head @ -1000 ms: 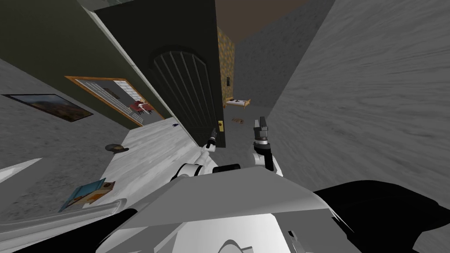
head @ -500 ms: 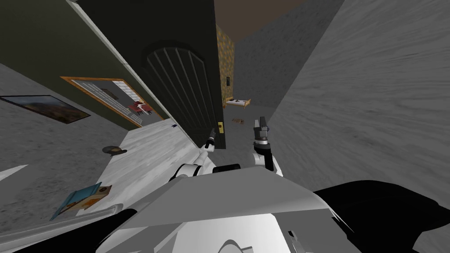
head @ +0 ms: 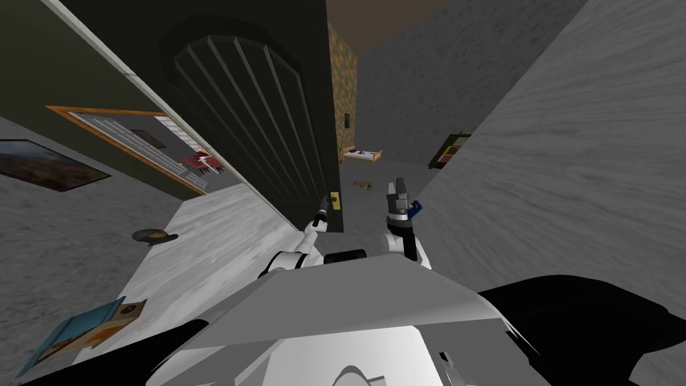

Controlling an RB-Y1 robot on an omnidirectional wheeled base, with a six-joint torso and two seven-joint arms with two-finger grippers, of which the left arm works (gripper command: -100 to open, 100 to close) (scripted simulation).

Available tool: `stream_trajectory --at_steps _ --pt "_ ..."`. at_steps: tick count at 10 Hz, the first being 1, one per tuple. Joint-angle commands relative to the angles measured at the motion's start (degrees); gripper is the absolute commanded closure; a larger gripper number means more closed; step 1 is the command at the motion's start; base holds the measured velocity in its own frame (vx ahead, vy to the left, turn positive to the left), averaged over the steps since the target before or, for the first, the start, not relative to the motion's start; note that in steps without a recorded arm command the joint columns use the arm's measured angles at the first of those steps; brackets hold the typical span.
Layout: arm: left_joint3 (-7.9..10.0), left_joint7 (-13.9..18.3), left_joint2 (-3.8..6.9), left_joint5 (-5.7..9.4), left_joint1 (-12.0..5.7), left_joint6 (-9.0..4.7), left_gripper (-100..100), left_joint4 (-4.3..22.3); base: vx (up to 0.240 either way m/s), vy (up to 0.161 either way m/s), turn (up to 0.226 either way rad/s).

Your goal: Push the door open

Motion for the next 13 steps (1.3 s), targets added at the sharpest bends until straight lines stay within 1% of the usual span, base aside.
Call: stream_trajectory --at_steps 1,2,3,4,9,10,11,12,13 --pt "0.27 -0.33 -1.51 0.05 -0.10 -0.29 -100 0.26 0.171 -0.110 -0.015" --pt "0.36 -0.44 -2.42 0.05 -0.08 -0.37 -100 0.28 0.129 -0.147 -0.011" --pt "0.32 -0.29 -1.78 0.07 -0.34 -0.84 -100 1.04 0.051 -0.072 0.006" --pt "0.32 -0.29 -1.78 0.07 -0.34 -0.84 100 1.04 -0.003 0.009 0.002" --pt "0.32 -0.29 -1.78 0.07 -0.34 -0.84 100 1.04 -0.011 0.012 -0.008" --pt "0.24 -1.12 -0.38 0.97 -0.31 -0.78 100 1.16 0.045 0.038 0.016" --pt "0.28 -1.75 0.55 1.68 -0.35 -0.80 100 1.16 0.116 0.074 0.053" --pt "0.87 -3.05 0.84 3.06 0.14 -0.75 -100 0.52 -0.015 0.071 -0.190" --pt "1.41 -4.31 1.20 4.25 0.17 -0.80 -100 0.40 -0.145 0.053 -0.255"
